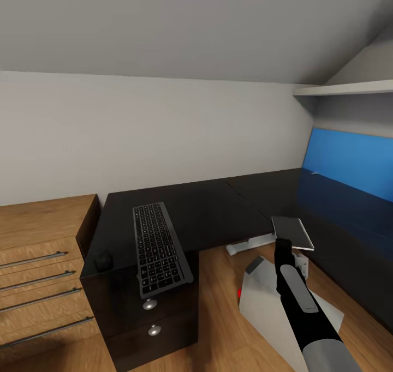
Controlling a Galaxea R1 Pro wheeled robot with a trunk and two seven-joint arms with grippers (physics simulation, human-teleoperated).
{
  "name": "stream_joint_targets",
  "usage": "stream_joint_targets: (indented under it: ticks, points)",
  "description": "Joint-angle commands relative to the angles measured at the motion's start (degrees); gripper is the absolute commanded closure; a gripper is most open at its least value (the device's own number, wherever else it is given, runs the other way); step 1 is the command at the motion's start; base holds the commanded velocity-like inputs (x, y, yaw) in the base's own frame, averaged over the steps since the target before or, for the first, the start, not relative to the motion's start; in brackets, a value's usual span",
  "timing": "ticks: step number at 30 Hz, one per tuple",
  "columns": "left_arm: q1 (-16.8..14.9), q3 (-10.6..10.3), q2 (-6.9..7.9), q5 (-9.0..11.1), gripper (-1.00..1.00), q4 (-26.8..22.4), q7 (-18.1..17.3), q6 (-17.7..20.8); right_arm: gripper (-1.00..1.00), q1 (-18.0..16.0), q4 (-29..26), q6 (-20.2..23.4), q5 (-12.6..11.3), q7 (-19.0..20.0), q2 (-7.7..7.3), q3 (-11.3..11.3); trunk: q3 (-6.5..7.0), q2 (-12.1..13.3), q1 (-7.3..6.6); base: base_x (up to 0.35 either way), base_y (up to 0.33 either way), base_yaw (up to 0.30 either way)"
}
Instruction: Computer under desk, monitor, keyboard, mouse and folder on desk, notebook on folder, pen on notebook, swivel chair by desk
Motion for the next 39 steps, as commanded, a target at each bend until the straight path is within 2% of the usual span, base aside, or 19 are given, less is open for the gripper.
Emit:
stream_joint_targets:
  ticks: [1, 17, 22, 28, 31, 35, 36, 39]
  points:
    - [0.0, -0.3, 0.08, 0.6, -1.0, -0.1, 0.4, -0.4, 1.0, 0.0, 0.0, -0.4, -0.8, 0.0, 0.03, 0.0, -0.05, 0.0, 0.0, 0.0, 0.0, 0.0]
    - [0.0, -0.3, 0.08, 0.6, -1.0, -0.1, 0.4, -0.4, 1.0, 0.0, -0.4, -0.8, -0.6, 0.7, 0.32, 0.5, -0.05, 0.0, 0.0, 0.0, 0.0, 0.0]
    - [0.0, -0.3, 0.08, 0.6, -1.0, -0.1, 0.4, -0.4, 1.0, 0.1, -0.4, -0.8, 0.0, 2.2, 0.54, 3.6, -0.05, 0.0, 0.0, 0.0, 0.0, 0.0]
    - [0.0, -0.3, 0.08, 0.6, -1.0, -0.1, 0.4, -0.4, 1.0, 1.6, -0.3, -0.7, 0.1, 8.7, 0.67, 5.1, -0.05, 0.0, 0.0, 0.0, 0.0, 0.0]
    - [0.0, -0.3, 0.08, 0.6, -1.0, 0.0, 0.4, -0.4, 1.0, 2.2, -0.2, -0.6, 0.0, 10.6, 0.81, 7.6, -0.05, 0.0, 0.0, 0.0, 0.0, 0.0]
    - [0.0, -0.3, 0.08, 0.7, -1.0, 0.0, 0.4, -0.4, 1.0, 2.9, -0.2, -0.6, -0.1, 11.2, 1.24, 11.2, -0.05, 0.0, 0.0, 0.0, 0.0, 0.0]
    - [0.0, -0.3, 0.08, 0.7, -1.0, 0.0, 0.4, -0.4, 1.0, 3.1, -0.1, -0.5, -0.3, 11.3, 1.57, 12.9, -0.05, 0.0, 0.0, 0.0, 0.0, 0.0]
    - [0.0, -0.2, 0.08, 0.7, -1.0, 0.0, 0.4, -0.4, 1.0, 3.8, -0.3, -0.3, -0.5, 11.2, 1.99, 14.0, -0.05, 0.0, 0.0, 0.0, 0.0, 0.028]
